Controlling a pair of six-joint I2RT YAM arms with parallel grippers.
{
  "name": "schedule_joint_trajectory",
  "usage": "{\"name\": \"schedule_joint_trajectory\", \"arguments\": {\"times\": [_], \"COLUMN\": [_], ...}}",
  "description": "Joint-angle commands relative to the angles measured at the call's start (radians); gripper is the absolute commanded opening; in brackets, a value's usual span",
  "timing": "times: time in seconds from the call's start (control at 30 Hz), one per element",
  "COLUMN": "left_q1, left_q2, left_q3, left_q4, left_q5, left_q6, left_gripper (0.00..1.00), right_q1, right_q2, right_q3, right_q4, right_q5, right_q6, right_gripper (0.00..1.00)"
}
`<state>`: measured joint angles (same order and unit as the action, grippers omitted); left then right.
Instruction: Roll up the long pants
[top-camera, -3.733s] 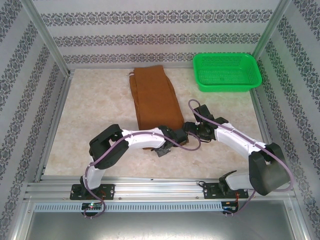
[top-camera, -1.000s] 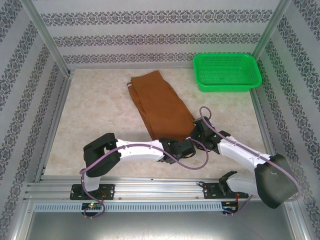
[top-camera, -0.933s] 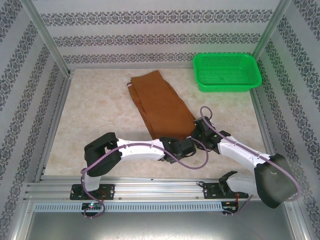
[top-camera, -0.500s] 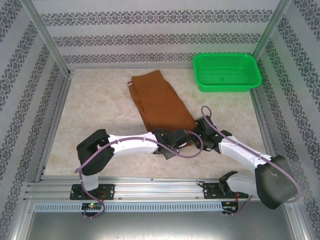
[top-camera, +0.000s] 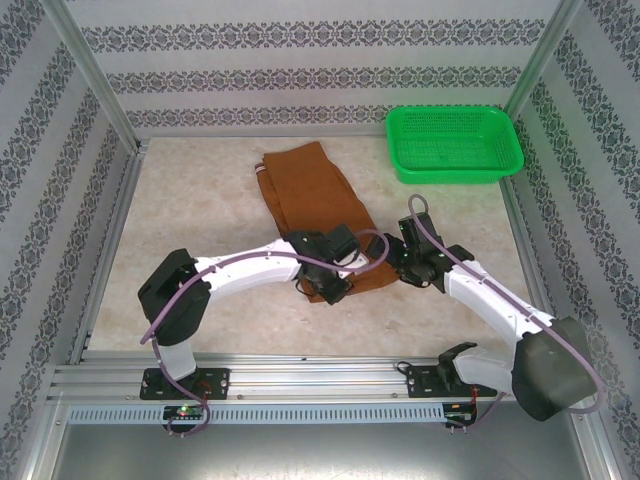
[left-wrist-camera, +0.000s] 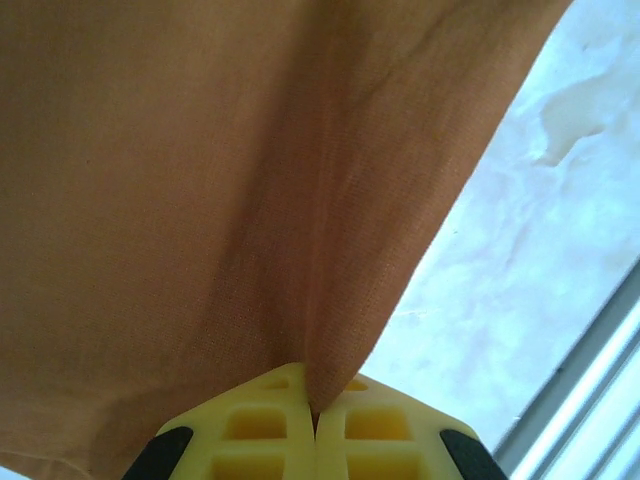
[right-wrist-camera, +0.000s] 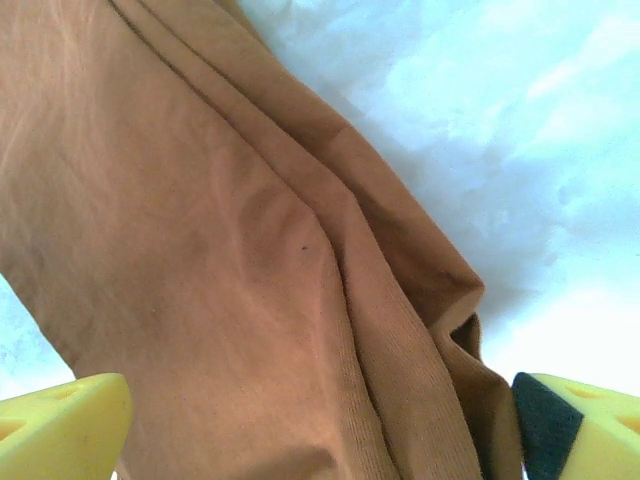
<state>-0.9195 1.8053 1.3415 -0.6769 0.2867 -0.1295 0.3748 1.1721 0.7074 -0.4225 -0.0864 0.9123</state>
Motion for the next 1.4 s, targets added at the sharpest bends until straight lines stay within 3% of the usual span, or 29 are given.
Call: {"name": "schedule_joint_trajectory", "arguments": {"times": [0.0,0.27,0.4,0.5,0.67,0.7,0.8,1.07,1.17,1.37], "left_q1": [0.032,0.189,0.246,0.260,0.319,0.338,0.383,0.432,0.432,0.432], "left_q2": [-0.056,-0.031,0.002,0.073,0.229,0.255,0.297,0.338,0.358,0.391], "left_q3": [-0.005,0.001,0.013,0.080,0.096,0.096,0.084,0.132,0.169,0.212], "left_q4": [0.005,0.131,0.177,0.095,0.139,0.152,0.202,0.143,0.089,0.035], "left_q5": [0.193,0.491,0.598,0.604,0.669,0.675,0.694,0.690,0.683,0.689], "left_q6": [-0.101,-0.320,-0.457,-0.458,-0.502,-0.513,-0.549,-0.504,-0.450,-0.378], "left_gripper": [0.00,0.00,0.00,0.00,0.00,0.00,0.00,0.00,0.00,0.00], "right_q1": [-0.040,-0.111,-0.116,-0.116,-0.115,-0.114,-0.114,-0.095,-0.077,-0.061], "right_q2": [-0.066,-0.127,-0.140,-0.143,-0.131,-0.125,-0.110,0.050,0.132,0.329], "right_q3": [-0.014,-0.007,0.006,0.005,0.028,0.030,0.039,0.103,0.144,0.232], "right_q4": [-0.042,-0.091,-0.089,-0.055,-0.025,-0.016,0.000,0.062,0.091,0.139], "right_q5": [0.030,0.014,-0.018,-0.056,-0.101,-0.108,-0.106,-0.179,-0.197,-0.239], "right_q6": [-0.008,-0.020,-0.021,-0.014,-0.007,-0.006,-0.003,-0.019,-0.029,-0.052], "right_gripper": [0.97,0.94,0.88,0.78,0.66,0.52,0.31,0.23,0.00,0.00]}}
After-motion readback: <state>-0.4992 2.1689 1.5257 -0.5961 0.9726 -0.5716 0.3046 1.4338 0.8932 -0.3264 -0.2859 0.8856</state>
